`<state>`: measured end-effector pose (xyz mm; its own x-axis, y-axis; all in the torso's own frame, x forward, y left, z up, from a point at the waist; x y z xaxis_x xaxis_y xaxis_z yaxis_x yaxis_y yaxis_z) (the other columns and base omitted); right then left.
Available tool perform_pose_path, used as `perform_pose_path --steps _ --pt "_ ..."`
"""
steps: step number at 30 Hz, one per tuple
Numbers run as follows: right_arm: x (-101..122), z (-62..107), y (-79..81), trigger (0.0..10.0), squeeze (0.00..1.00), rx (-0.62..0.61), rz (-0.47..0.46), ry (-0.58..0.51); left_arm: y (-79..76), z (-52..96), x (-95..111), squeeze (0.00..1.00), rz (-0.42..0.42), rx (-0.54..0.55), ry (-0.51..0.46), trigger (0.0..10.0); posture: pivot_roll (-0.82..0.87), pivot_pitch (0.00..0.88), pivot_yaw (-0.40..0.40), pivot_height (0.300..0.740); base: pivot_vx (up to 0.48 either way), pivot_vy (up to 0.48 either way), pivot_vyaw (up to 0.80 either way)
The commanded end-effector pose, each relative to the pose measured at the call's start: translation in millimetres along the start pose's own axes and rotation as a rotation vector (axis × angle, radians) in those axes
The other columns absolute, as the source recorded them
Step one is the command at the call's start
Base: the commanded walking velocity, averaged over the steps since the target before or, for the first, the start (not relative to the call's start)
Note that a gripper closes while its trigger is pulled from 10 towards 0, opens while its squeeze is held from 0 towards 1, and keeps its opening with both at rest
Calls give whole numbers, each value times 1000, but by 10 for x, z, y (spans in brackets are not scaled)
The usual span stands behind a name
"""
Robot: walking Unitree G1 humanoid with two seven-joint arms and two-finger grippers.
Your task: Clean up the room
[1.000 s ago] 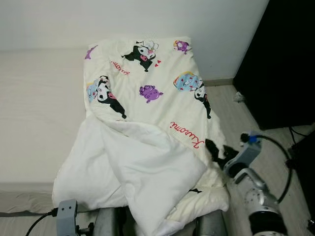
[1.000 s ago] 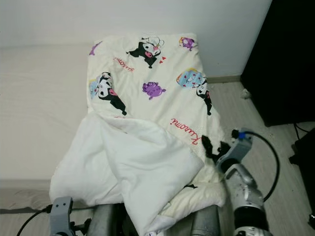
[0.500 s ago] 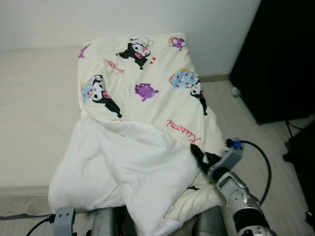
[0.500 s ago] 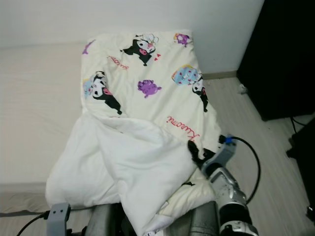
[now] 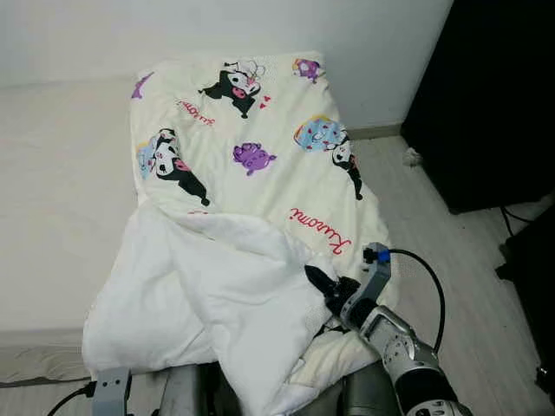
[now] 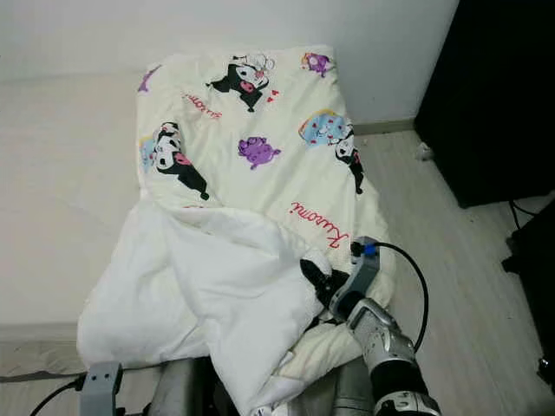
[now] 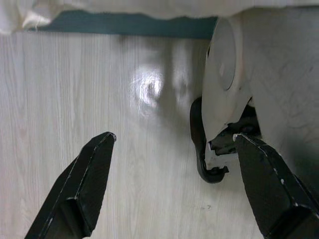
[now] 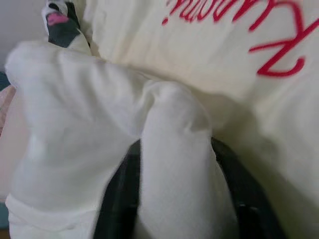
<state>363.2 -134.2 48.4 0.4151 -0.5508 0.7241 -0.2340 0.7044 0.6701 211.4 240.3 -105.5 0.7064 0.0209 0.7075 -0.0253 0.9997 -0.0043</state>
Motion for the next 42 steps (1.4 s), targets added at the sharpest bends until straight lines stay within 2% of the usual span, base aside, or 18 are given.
perform_pose_path --steps 1,5,7,8,11,13,14,18,20,22,28,30,31,34,35,39,41,42 --pt "28 9 15 0 0 10 4 -21 12 37 -130 0 1 4 41 10000 -57 278 53 566 0 0 0" --pt "190 -30 188 0 0 77 84 -70 -11 25 -115 0 6 3 37 10000 -59 266 50 566 0 0 0" --pt "279 -70 414 0 0 173 147 -94 -10 20 -100 0 11 9 32 10000 -60 259 45 566 0 0 0" --pt "344 -110 646 0 0 274 174 -114 23 13 -63 0 23 30 20 10000 -59 253 42 566 0 0 0" --pt "359 -121 710 0 0 301 176 -119 37 11 -50 0 28 38 16 10000 -59 253 42 566 0 0 0" --pt "337 -199 979 0 0 412 180 -102 180 -4 109 0 61 110 -33 10000 -52 245 32 566 0 0 0" --pt "337 -199 979 0 0 412 180 -102 180 -4 109 0 61 110 -33 10000 -52 245 32 566 0 0 0" --pt "-56 -391 1423 0 0 573 217 56 586 15 681 0 67 298 -202 10000 -29 233 11 566 0 0 0" --pt "-56 -391 1423 0 0 573 217 56 586 15 681 0 67 298 -202 10000 -29 233 11 566 0 0 0" --pt "-350 -382 1651 0 0 680 229 162 783 74 971 0 52 383 -284 10000 -19 224 4 566 0 0 0" --pt "-695 -299 1899 0 0 804 248 282 965 162 1264 0 17 468 -366 10000 -19 214 4 566 0 0 0" --pt "-801 -289 1940 863 0 813 262 312 1000 187 1351 0 -6 488 -388 10000 -21 209 4 566 0 0 0" --pt "-899 -290 1965 3843 0 810 278 337 1029 213 1447 0 -32 508 -412 10000 -22 202 4 566 0 0 0" --pt "-955 -294 1976 4039 0 805 288 350 1043 229 1510 0 -49 520 -428 10000 -22 200 4 566 0 0 0" --pt "-998 -309 1976 10000 0 795 295 358 1049 238 1565 0 -67 531 -439 10000 -23 194 4 566 0 0 0" --pt "-1047 -359 1930 10000 0 750 307 369 1103 251 1577 0 -125 567 -407 10000 -22 184 6 566 0 0 0" --pt "-1048 -370 1911 10000 0 737 308 369 1177 254 1464 0 -180 612 -327 10000 -20 180 8 566 0 0 0" --pt "-1031 -392 1864 10000 0 707 311 362 1420 343 1155 0 -361 728 -115 10000 -25 177 12 566 0 0 0"
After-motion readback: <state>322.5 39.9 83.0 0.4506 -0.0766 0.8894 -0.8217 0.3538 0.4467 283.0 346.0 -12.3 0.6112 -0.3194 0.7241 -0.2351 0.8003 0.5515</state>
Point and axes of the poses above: a point about 5 cm out from each wrist's last joint towards the gripper, its own z axis pointing back from the gripper into the wrist, its own x axis along the axis of the wrist's last joint, y = z × x, the point moved 5 cm from there along -z, pointing out of the wrist towards the gripper, and after that the axes turned 7 degrees about -z, right-handed, at the moved point
